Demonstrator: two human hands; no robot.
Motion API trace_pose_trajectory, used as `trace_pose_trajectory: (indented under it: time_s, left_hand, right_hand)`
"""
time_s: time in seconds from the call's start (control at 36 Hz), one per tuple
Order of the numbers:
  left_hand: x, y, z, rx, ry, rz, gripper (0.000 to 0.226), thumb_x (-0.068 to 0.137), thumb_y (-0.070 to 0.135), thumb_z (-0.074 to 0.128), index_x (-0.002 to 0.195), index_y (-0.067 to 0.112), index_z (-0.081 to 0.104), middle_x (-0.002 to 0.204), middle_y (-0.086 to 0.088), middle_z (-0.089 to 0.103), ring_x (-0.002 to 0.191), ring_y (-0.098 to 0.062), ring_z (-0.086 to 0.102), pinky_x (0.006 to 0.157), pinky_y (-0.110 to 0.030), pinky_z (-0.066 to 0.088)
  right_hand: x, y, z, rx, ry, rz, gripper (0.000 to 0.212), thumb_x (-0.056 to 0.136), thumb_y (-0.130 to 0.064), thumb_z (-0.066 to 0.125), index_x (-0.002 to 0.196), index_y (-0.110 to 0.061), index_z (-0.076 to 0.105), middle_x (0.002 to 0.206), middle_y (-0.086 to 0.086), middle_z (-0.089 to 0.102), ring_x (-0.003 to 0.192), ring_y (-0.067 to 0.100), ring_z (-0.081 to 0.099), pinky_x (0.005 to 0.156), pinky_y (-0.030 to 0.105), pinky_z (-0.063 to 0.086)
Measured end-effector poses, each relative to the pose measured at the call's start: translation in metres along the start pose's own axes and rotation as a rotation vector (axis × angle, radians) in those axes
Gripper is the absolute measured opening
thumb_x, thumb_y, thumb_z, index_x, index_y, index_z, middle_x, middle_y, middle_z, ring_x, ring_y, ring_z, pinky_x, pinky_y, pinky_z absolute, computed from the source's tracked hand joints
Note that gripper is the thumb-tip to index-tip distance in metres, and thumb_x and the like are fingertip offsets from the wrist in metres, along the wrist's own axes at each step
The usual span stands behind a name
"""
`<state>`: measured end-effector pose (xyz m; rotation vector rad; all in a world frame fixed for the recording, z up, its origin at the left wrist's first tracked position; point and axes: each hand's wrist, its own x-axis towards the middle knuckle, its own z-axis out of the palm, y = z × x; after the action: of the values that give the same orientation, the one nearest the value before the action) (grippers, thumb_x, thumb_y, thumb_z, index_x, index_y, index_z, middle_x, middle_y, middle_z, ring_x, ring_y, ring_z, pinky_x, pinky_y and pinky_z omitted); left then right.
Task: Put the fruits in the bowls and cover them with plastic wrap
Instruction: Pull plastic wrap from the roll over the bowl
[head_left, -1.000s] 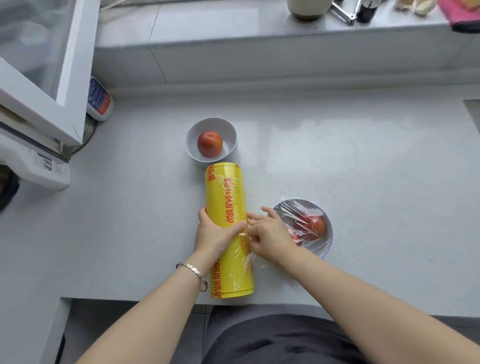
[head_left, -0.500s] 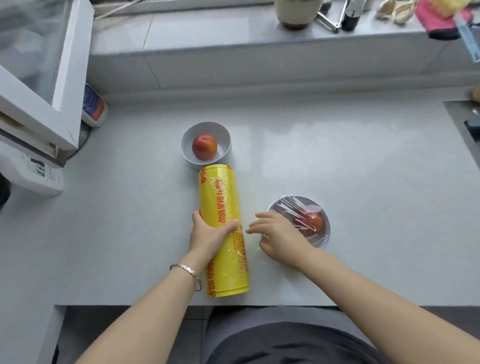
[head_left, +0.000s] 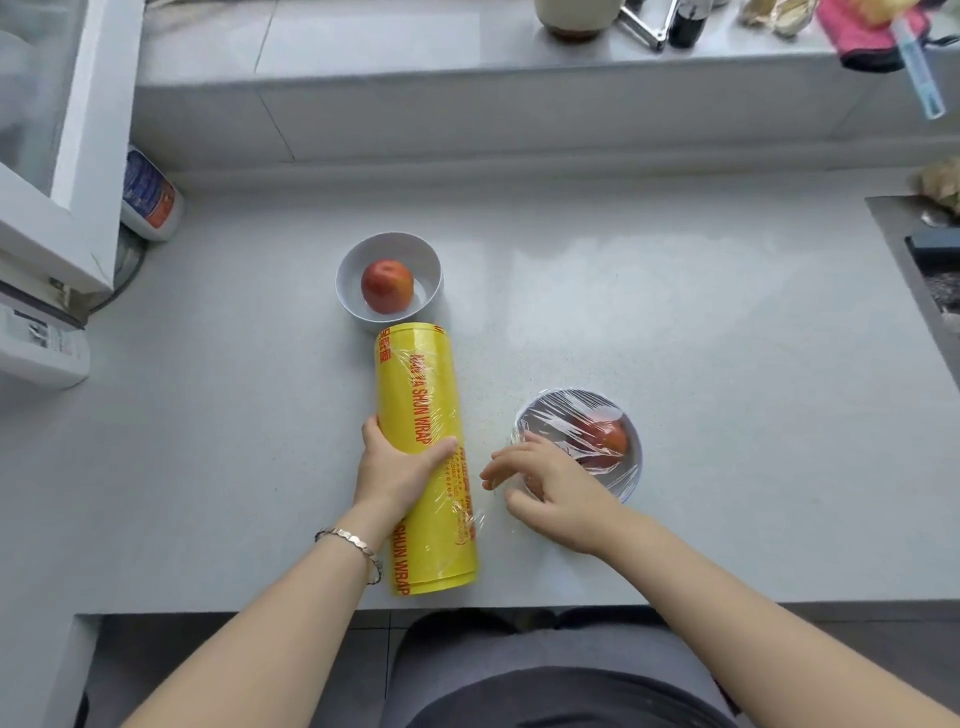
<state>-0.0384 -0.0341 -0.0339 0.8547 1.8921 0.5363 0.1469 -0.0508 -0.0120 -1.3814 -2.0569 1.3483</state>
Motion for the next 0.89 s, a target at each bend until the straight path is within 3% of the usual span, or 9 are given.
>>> trace_pose_trajectory:
  time_s: [0.08,0.22,0.42,0.5,0.58,0.67,0.75,0.83,0.89]
  left_hand:
    - [0.000,-0.001,0.001,0.004,0.012,0.003,0.095,0.070,0.035,0.079,0.141,0.018,0.019,0.128,-0.009,0.052,0.106,-0.027,0.055,0.090,-0.043,0.048]
    - [0.001,-0.001,0.000,0.009,0.021,0.001,0.095,0.068,0.036,0.080,0.140,0.019,0.021,0.126,-0.008,0.053,0.106,-0.027,0.056,0.092,-0.045,0.048]
    - [0.003,-0.003,-0.002,0.002,0.011,0.005,0.094,0.068,0.035,0.080,0.139,0.019,0.021,0.125,-0.008,0.054,0.103,-0.025,0.056,0.092,-0.043,0.047]
    - [0.002,-0.002,-0.001,0.002,0.009,0.012,0.094,0.068,0.035,0.081,0.139,0.019,0.021,0.125,-0.008,0.054,0.105,-0.026,0.056,0.091,-0.042,0.047]
    - [0.003,-0.004,-0.001,-0.009,0.001,0.008,0.095,0.067,0.036,0.081,0.139,0.020,0.021,0.126,-0.007,0.054,0.105,-0.026,0.057,0.092,-0.044,0.048]
    - [0.004,-0.004,-0.003,-0.017,-0.003,0.007,0.095,0.067,0.037,0.081,0.139,0.020,0.021,0.125,-0.007,0.054,0.104,-0.026,0.057,0.092,-0.045,0.048]
    - [0.004,-0.005,-0.004,-0.024,-0.013,0.012,0.095,0.068,0.036,0.080,0.139,0.020,0.020,0.125,-0.006,0.054,0.102,-0.024,0.057,0.090,-0.042,0.048]
    - [0.004,-0.005,-0.004,-0.024,-0.018,0.012,0.097,0.068,0.036,0.080,0.140,0.020,0.019,0.126,-0.006,0.054,0.103,-0.024,0.056,0.091,-0.042,0.048]
    - [0.004,-0.005,-0.004,-0.028,-0.020,0.010,0.098,0.068,0.037,0.080,0.141,0.020,0.018,0.127,-0.006,0.053,0.103,-0.023,0.056,0.091,-0.041,0.047]
  right_hand:
    - [0.006,-0.011,0.008,-0.219,-0.106,0.025,0.063,0.069,-0.053,0.033,0.112,-0.018,0.063,0.104,-0.002,0.068,0.111,0.011,0.051,0.116,0.028,0.011]
    - [0.016,-0.015,0.030,-0.581,-0.190,0.064,0.056,0.081,-0.063,0.049,0.096,-0.013,0.068,0.105,0.009,0.060,0.115,0.023,0.044,0.117,0.040,0.000]
    - [0.016,-0.008,0.041,-0.497,-0.128,-0.001,0.026,0.081,-0.033,0.055,0.076,-0.013,0.070,0.131,0.013,0.054,0.138,0.019,0.028,0.117,0.037,-0.006]
    - [0.014,-0.003,0.046,-0.476,-0.012,-0.087,0.010,0.061,-0.020,0.066,0.053,-0.013,0.067,0.102,0.010,0.072,0.119,0.019,0.056,0.114,0.046,0.017]
    - [0.017,0.007,0.045,-0.473,0.159,-0.195,0.016,0.043,-0.011,0.073,0.039,-0.018,0.059,0.076,0.000,0.075,0.081,0.014,0.072,0.085,0.057,0.049]
    - [0.019,0.010,0.042,-0.501,0.178,-0.234,0.020,0.057,-0.018,0.055,0.037,-0.020,0.054,0.073,-0.006,0.074,0.082,0.014,0.072,0.090,0.053,0.042]
    - [0.016,0.010,0.041,-0.507,0.163,-0.210,0.020,0.055,-0.016,0.059,0.036,-0.021,0.051,0.083,-0.006,0.075,0.095,0.021,0.070,0.096,0.053,0.036]
    - [0.006,0.014,0.040,-0.465,0.146,-0.175,0.004,0.059,-0.019,0.052,0.054,-0.020,0.051,0.099,-0.003,0.073,0.110,0.024,0.063,0.102,0.046,0.041]
    - [0.000,0.014,0.040,-0.419,0.131,-0.162,0.030,0.053,-0.013,0.060,0.071,-0.022,0.039,0.110,0.001,0.069,0.120,0.026,0.055,0.110,0.036,0.031]
